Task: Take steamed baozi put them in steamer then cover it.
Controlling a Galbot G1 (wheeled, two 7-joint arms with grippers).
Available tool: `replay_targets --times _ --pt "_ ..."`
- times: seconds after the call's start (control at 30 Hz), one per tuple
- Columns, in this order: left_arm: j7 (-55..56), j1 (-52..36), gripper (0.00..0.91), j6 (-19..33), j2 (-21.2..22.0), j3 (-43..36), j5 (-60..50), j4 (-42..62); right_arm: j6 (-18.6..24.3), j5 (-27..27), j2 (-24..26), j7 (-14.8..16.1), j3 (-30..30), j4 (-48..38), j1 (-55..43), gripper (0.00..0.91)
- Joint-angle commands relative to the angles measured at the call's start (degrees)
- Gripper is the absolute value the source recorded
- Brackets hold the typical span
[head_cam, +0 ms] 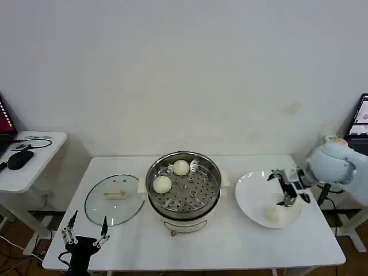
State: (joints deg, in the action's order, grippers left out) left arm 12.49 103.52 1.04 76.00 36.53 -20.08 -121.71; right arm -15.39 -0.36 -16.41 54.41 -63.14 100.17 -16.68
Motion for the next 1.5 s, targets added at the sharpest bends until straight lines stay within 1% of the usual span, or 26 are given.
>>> replay_targets --times 0.03,0.07,0.13,0.17,0.2,0.23,0.27,0.3,0.37,0.43,0.6,0.8,0.9,1.13,1.23,1.3,1.43,1.5 --pt "-0.09 0.46 0.907 -0.01 0.20 0.00 -0.57 0.25 3.45 -9.20 7.14 0.87 14.39 0.64 18.70 0.907" --pt "-0.03 0.77 0.907 0.00 0.35 -0.06 -0.63 0.14 3.44 -9.33 6.83 0.84 14.41 0.27 19.00 0.907" --pt "-0.03 1.13 0.907 0.09 0.55 -0.11 -1.02 -0.09 3.71 -9.67 5.61 0.88 19.08 -0.89 24.03 0.907" --pt "0.04 1.43 0.907 0.16 0.62 -0.13 -1.16 -0.27 3.76 -9.76 5.35 0.88 19.18 -1.24 24.21 0.907" --pt "0.05 1.59 0.907 0.18 0.65 -0.10 -1.17 -0.33 3.78 -10.36 4.46 0.84 20.64 -2.04 25.95 0.907" --pt "0.06 1.81 0.907 0.25 0.67 0.03 -1.20 -0.40 3.71 -11.12 2.92 0.76 24.44 -3.02 29.93 0.907" --pt "0.09 1.95 0.907 0.28 0.70 0.15 -1.22 -0.40 3.75 -11.41 1.81 0.72 25.80 -3.63 30.91 0.907" --pt "0.10 2.00 0.907 0.29 0.69 0.24 -1.21 -0.36 3.68 -11.52 1.06 0.70 26.36 -4.00 31.42 0.907" --pt "0.07 2.13 0.907 0.24 0.74 0.40 -1.37 -0.39 3.39 -11.73 -1.24 0.66 29.55 -5.52 34.35 0.907" --pt "-0.04 2.29 0.907 0.15 0.91 0.45 -1.59 -0.86 3.12 -11.83 -2.55 0.67 30.19 -6.46 35.21 0.907" --pt "-0.04 2.57 0.907 0.10 1.00 0.79 -1.72 -1.27 2.61 -11.46 -5.47 0.73 30.04 -9.10 35.22 0.907" --pt "0.12 2.51 0.907 0.15 0.97 1.28 -1.60 -0.47 1.50 -10.61 -8.91 1.02 26.78 -13.05 32.25 0.907" --pt "0.12 2.42 0.907 0.13 0.96 1.48 -1.52 -0.46 1.04 -10.60 -9.83 1.27 24.54 -14.57 30.64 0.907" --pt "0.30 1.99 0.907 0.15 1.00 1.67 -1.49 0.32 0.42 -10.03 -10.68 1.32 21.38 -16.89 28.67 0.907" --pt "0.33 1.69 0.907 0.13 1.04 1.65 -1.56 0.70 0.51 -9.47 -11.57 1.42 21.18 -17.97 28.57 0.856" --pt "0.33 1.62 0.907 0.12 0.97 1.68 -1.57 0.72 0.42 -9.35 -12.29 1.58 21.19 -18.45 28.45 0.806" --pt "0.42 1.68 0.907 0.23 0.89 2.01 -1.93 0.63 -0.02 -8.92 -13.23 1.61 21.01 -18.89 28.08 0.766" --pt "0.48 1.80 0.907 0.25 0.85 2.11 -1.88 0.57 -0.24 -8.88 -13.50 1.68 20.92 -19.04 28.02 0.725"
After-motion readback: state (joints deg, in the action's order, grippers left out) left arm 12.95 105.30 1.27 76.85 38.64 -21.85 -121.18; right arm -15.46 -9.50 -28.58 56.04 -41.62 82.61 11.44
